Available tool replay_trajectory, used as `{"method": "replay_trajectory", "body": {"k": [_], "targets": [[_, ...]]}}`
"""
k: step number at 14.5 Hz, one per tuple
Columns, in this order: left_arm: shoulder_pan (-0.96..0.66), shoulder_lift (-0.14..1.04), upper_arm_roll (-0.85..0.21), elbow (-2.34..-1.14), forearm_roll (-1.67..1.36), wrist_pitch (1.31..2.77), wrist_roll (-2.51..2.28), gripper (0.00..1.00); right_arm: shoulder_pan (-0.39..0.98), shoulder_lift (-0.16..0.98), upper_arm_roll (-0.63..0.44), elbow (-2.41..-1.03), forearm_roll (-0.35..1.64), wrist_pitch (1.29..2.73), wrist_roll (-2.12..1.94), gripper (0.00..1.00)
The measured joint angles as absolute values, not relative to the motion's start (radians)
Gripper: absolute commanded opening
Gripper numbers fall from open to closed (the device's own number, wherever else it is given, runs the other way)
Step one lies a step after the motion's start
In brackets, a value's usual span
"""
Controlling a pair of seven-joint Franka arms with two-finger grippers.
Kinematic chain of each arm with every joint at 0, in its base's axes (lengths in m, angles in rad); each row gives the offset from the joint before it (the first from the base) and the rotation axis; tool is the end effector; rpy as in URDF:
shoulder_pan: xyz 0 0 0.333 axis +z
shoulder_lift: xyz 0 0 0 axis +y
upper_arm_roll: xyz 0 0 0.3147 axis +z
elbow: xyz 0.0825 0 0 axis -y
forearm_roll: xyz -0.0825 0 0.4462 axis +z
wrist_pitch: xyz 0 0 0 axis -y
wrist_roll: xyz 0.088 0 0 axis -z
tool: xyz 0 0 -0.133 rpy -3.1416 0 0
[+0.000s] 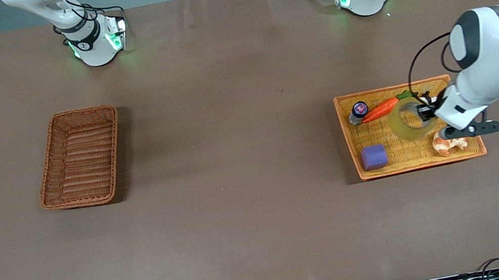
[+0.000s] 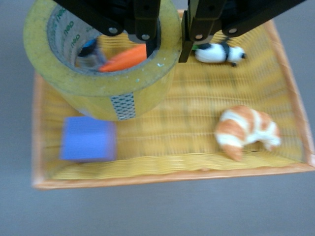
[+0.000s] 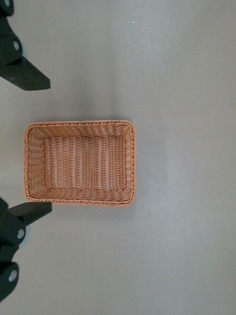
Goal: Move tape to another basket
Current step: 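Grasp the clear tape roll by its rim with the left gripper, then carry the tape roll toward the table middle and lower it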
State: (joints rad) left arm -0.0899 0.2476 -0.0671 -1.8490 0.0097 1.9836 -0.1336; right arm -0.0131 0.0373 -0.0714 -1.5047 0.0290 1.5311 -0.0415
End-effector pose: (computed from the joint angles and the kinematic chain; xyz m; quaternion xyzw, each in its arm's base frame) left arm 0.6491 -0.1007 0.3236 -0.9983 0.0133 0.0562 0.0042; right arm 0.6225 -0.0480 0.6059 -0.9997 0.0210 0.0046 0.0135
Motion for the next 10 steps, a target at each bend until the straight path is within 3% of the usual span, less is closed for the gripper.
{"method": "replay_trajectory", "body": {"k": [6, 10], "targets": [[-0.122, 0.403, -0.371, -1.701, 0.018, 1.969, -0.630, 0.02, -0.013, 0.037, -0.072, -1.505, 0.029, 1.531, -0.042, 1.00], [-0.262, 0.604, -0.452, -1.534, 0.132, 1.975, -0.881, 0.07, -0.013, 0.037, -0.072, -1.505, 0.029, 1.531, -0.042, 1.00]]}}
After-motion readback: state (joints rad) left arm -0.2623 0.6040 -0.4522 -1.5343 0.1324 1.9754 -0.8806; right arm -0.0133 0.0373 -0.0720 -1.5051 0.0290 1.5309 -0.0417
